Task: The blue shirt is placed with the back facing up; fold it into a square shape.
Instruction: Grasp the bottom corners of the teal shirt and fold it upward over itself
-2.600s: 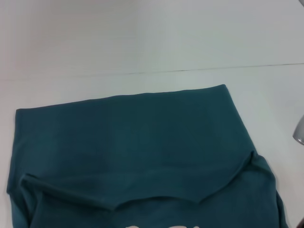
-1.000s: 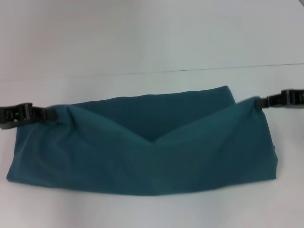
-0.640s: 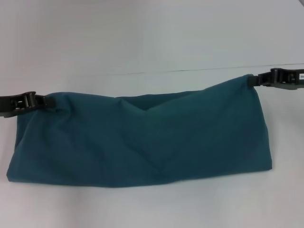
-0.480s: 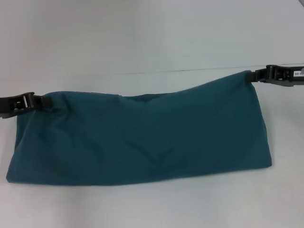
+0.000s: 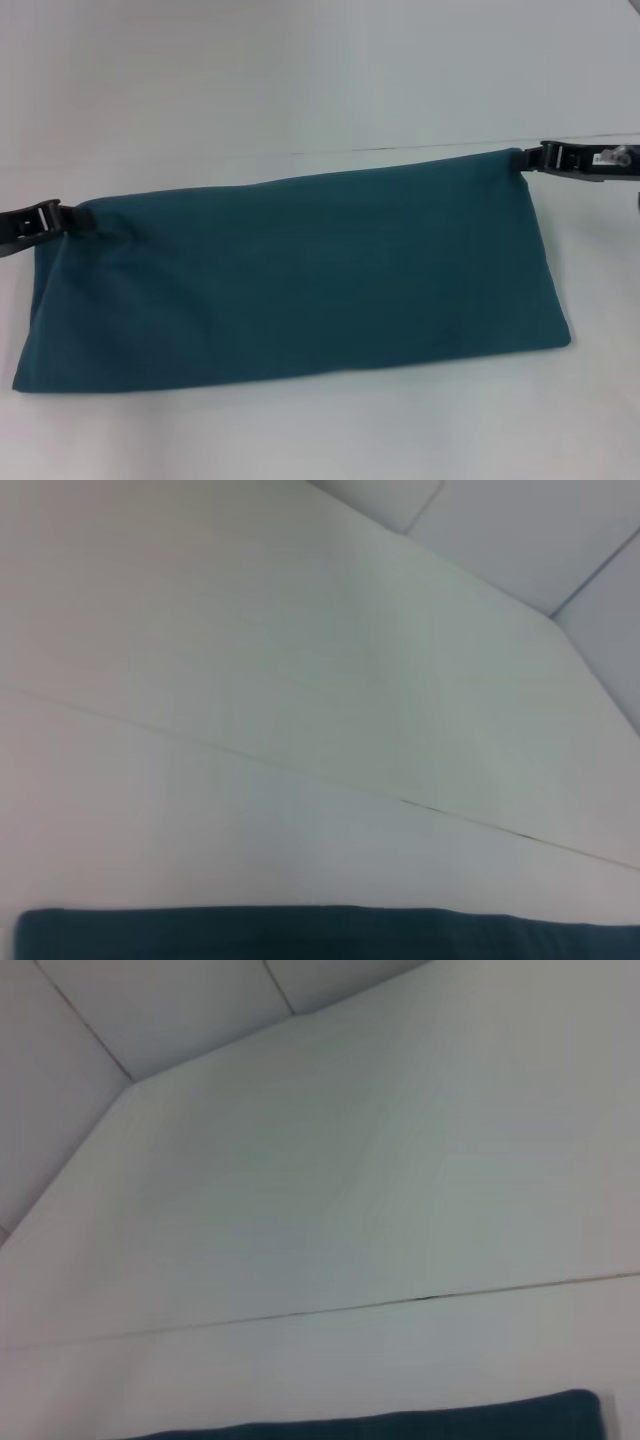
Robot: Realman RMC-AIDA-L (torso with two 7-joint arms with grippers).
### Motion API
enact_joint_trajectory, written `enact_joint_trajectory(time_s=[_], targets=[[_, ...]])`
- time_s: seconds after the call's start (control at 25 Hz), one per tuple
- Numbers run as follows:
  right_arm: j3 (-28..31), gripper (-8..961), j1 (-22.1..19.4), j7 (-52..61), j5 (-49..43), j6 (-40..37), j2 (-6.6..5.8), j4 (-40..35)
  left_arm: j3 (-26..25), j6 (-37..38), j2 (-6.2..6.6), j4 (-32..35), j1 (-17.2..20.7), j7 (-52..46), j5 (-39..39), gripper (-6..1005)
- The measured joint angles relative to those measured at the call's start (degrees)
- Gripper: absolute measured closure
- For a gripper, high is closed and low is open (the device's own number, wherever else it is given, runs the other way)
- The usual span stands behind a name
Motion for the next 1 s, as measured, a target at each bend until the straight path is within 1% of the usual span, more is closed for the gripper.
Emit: enact_joint_trajectory(time_s=[0.2, 0.4, 0.68, 1.0], targets=[[-0.1, 910, 1.0, -0.5, 0.0, 3.9, 0.68, 1.6, 0.0, -2.4, 0.11, -1.6, -0.1, 0.7, 0.0, 927], [-1.4, 881, 2.0, -0.5, 0.0, 7.2, 1.41, 2.7, 0.0, -4.5, -0.28, -2.6, -0.3, 2.0, 0.2, 922], [-3.5, 840, 2.8, -0.4, 0.0, 10.7, 2.50, 3.2, 0.2, -6.8, -0.43, -4.3, -0.5, 2.9, 0.2, 916], [-4.3, 793, 3.3, 0.2, 0.0, 14.7, 2.93, 4.5, 1.0, -11.4, -0.47, -5.7, -0.5, 3.2, 0.5, 909]])
